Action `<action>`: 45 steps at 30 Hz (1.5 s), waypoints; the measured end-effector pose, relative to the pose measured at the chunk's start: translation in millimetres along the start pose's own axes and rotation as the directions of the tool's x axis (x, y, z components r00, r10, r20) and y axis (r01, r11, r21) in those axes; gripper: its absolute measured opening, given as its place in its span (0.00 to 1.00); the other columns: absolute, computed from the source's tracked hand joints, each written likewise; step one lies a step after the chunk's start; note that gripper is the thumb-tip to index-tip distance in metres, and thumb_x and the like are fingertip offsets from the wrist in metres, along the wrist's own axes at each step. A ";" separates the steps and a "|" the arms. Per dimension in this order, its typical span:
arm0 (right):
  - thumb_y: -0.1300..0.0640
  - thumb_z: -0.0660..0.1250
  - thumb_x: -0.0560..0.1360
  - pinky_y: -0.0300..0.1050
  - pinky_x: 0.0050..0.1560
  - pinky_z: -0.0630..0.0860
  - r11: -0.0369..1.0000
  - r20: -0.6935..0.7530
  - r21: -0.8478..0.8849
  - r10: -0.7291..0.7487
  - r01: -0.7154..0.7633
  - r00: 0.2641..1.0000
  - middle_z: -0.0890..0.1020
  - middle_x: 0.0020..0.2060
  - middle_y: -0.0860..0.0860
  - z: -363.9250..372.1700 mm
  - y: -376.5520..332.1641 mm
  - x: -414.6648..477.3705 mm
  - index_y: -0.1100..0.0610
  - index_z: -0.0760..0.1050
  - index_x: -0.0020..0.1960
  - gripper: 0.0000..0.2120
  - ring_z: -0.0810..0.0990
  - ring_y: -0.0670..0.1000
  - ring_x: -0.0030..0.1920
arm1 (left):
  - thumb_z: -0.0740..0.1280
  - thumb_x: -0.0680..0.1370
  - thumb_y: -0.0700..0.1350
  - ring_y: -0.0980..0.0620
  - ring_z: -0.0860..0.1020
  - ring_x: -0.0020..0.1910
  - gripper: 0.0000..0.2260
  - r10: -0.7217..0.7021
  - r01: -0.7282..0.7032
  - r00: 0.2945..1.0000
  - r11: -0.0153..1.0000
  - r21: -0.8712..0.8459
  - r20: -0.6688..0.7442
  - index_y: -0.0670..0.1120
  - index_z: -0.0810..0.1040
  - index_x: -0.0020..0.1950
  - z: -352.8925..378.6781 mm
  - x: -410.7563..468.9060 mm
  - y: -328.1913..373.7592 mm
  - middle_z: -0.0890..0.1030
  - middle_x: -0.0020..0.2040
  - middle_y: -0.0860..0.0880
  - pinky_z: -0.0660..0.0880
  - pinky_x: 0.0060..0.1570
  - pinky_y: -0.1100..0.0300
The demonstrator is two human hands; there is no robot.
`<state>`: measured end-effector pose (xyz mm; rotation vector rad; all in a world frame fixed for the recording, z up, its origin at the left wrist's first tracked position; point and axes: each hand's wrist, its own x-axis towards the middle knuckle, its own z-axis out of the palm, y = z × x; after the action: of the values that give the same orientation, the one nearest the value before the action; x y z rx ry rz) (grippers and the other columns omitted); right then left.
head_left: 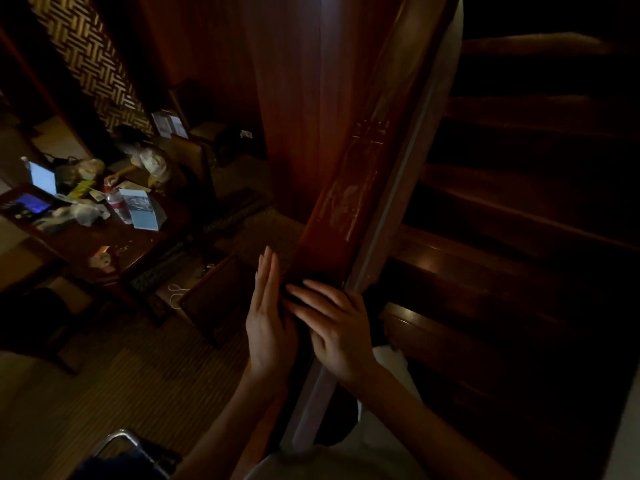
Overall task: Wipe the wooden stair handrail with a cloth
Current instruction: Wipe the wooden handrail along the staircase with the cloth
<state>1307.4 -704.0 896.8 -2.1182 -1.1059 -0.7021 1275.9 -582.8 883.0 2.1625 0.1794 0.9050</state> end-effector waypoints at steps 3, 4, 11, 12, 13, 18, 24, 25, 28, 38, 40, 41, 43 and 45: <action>0.64 0.63 0.75 0.49 0.57 0.69 0.994 0.250 0.015 -0.105 0.104 0.962 0.82 0.60 0.48 -0.9 2.0 45.2 0.54 0.82 0.59 0.16 0.76 0.51 0.63 | 0.53 0.82 0.40 0.53 0.58 0.77 0.21 -0.043 0.040 0.996 0.998 -0.044 -0.082 0.37 0.60 0.76 -0.4 1.1 1.7 0.61 0.76 0.41 0.58 0.74 0.64; 0.65 0.65 0.74 0.52 0.58 0.70 0.997 0.289 0.005 -0.071 0.072 0.955 0.82 0.60 0.48 -0.7 5.8 64.1 0.54 0.81 0.60 0.17 0.77 0.52 0.63 | 0.53 0.82 0.38 0.55 0.58 0.77 0.21 -0.060 0.055 0.994 0.997 -0.056 -0.095 0.37 0.59 0.76 -1.0 1.3 2.5 0.61 0.76 0.42 0.57 0.74 0.65; 0.61 0.62 0.77 0.44 0.58 0.68 0.974 -0.077 -0.114 0.188 -0.196 0.979 0.81 0.61 0.48 -0.2 9.0 50.9 0.54 0.82 0.60 0.15 0.75 0.48 0.61 | 0.58 0.79 0.33 0.54 0.65 0.74 0.24 -0.152 0.142 0.988 0.963 -0.228 -0.026 0.40 0.63 0.76 -9.9 -7.0 4.5 0.67 0.74 0.45 0.65 0.71 0.60; 0.59 0.61 0.76 0.44 0.57 0.69 0.981 -0.050 -0.106 0.155 -0.159 0.987 0.81 0.61 0.49 5.1 -2.3 31.9 0.54 0.82 0.59 0.15 0.74 0.48 0.61 | 0.57 0.80 0.36 0.54 0.68 0.72 0.22 -0.181 0.173 0.983 0.941 -0.292 -0.001 0.42 0.63 0.75 -11.7 -12.3 5.0 0.69 0.73 0.47 0.68 0.69 0.59; 0.58 0.62 0.76 0.44 0.57 0.70 0.988 -0.011 -0.098 0.116 -0.116 0.993 0.81 0.60 0.49 9.9 -13.1 16.9 0.54 0.83 0.58 0.15 0.75 0.48 0.61 | 0.57 0.81 0.38 0.55 0.70 0.71 0.21 -0.211 0.203 0.977 0.919 -0.337 0.013 0.44 0.64 0.75 -13.2 -17.6 6.3 0.71 0.72 0.49 0.70 0.68 0.59; 0.59 0.65 0.77 0.47 0.51 0.81 0.980 0.085 0.038 0.192 -0.196 0.978 0.83 0.57 0.50 23.6 -34.2 40.7 0.56 0.79 0.63 0.16 0.82 0.50 0.58 | 0.56 0.84 0.45 0.62 0.71 0.68 0.18 -0.467 0.406 0.884 0.735 -0.543 0.029 0.47 0.65 0.75 -26.1 -22.7 16.3 0.73 0.69 0.58 0.70 0.62 0.70; 0.64 0.61 0.80 0.34 0.64 0.71 0.793 0.234 0.478 0.300 -0.378 0.925 0.71 0.69 0.54 34.2 -62.3 84.8 0.57 0.65 0.74 0.23 0.71 0.43 0.68 | 0.57 0.75 0.56 0.71 0.77 0.52 0.15 -0.633 0.481 0.767 0.464 -0.743 0.101 0.58 0.72 0.60 -46.6 5.6 19.4 0.80 0.55 0.67 0.72 0.44 0.78; 0.62 0.59 0.81 0.33 0.65 0.69 0.782 0.277 0.497 0.269 -0.377 0.923 0.68 0.71 0.53 34.2 -64.1 86.6 0.55 0.62 0.76 0.23 0.69 0.42 0.70 | 0.57 0.75 0.55 0.69 0.79 0.51 0.14 -0.623 0.462 0.776 0.454 -0.762 0.099 0.57 0.74 0.59 -49.4 10.7 14.8 0.82 0.52 0.66 0.73 0.44 0.76; 0.60 0.57 0.82 0.33 0.63 0.71 0.852 0.238 0.407 0.248 -0.329 0.939 0.68 0.72 0.52 31.7 -59.0 81.7 0.54 0.61 0.76 0.22 0.70 0.42 0.69 | 0.59 0.78 0.54 0.58 0.82 0.45 0.15 -0.645 0.459 0.757 0.410 -0.788 0.105 0.51 0.77 0.60 -54.5 23.2 -5.7 0.84 0.48 0.55 0.78 0.42 0.68; 0.63 0.62 0.78 0.57 0.60 0.75 0.937 -0.156 -0.105 0.315 -0.333 0.936 0.71 0.64 0.55 47.7 -42.3 13.4 0.57 0.72 0.63 0.15 0.73 0.56 0.65 | 0.60 0.79 0.52 0.71 0.73 0.60 0.18 -0.462 0.483 0.868 0.704 -0.521 0.181 0.57 0.65 0.70 -86.2 32.8 -82.4 0.74 0.59 0.72 0.71 0.58 0.72; 0.63 0.62 0.77 0.62 0.57 0.76 0.934 -0.164 -0.074 0.334 -0.349 0.928 0.70 0.64 0.55 49.6 -42.2 14.2 0.57 0.70 0.63 0.14 0.73 0.58 0.64 | 0.61 0.78 0.56 0.74 0.70 0.61 0.20 -0.280 0.461 0.869 0.757 -0.463 0.407 0.66 0.60 0.69 -79.4 21.9 -80.9 0.69 0.61 0.78 0.69 0.58 0.76; 0.63 0.62 0.77 0.63 0.57 0.75 0.932 -0.162 -0.077 0.339 -0.355 0.927 0.71 0.64 0.55 49.4 -42.3 14.2 0.57 0.70 0.63 0.14 0.73 0.59 0.65 | 0.62 0.78 0.57 0.71 0.72 0.61 0.21 -0.203 0.442 0.844 0.786 -0.431 0.495 0.68 0.59 0.69 -73.1 13.2 -79.7 0.69 0.62 0.77 0.71 0.58 0.73; 0.64 0.62 0.77 0.65 0.58 0.73 0.928 -0.157 -0.102 0.341 -0.359 0.927 0.74 0.62 0.56 49.0 -43.2 14.8 0.59 0.72 0.62 0.13 0.73 0.58 0.66 | 0.63 0.79 0.56 0.64 0.78 0.57 0.18 -0.171 0.437 0.829 0.793 -0.424 0.533 0.63 0.65 0.68 -62.8 -1.9 -79.0 0.74 0.61 0.69 0.76 0.55 0.66; 0.64 0.62 0.77 0.66 0.58 0.72 0.921 -0.144 -0.151 0.338 -0.358 0.930 0.76 0.60 0.59 48.2 -44.8 16.6 0.62 0.73 0.61 0.13 0.73 0.58 0.66 | 0.61 0.81 0.53 0.59 0.79 0.56 0.11 -0.191 0.447 0.848 0.759 -0.474 0.495 0.56 0.73 0.63 -57.3 -10.6 -80.6 0.78 0.57 0.61 0.76 0.53 0.66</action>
<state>1285.5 -640.2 890.0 -2.3092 -0.5974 -0.7584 1242.8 -496.4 846.3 1.6215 0.0531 0.2179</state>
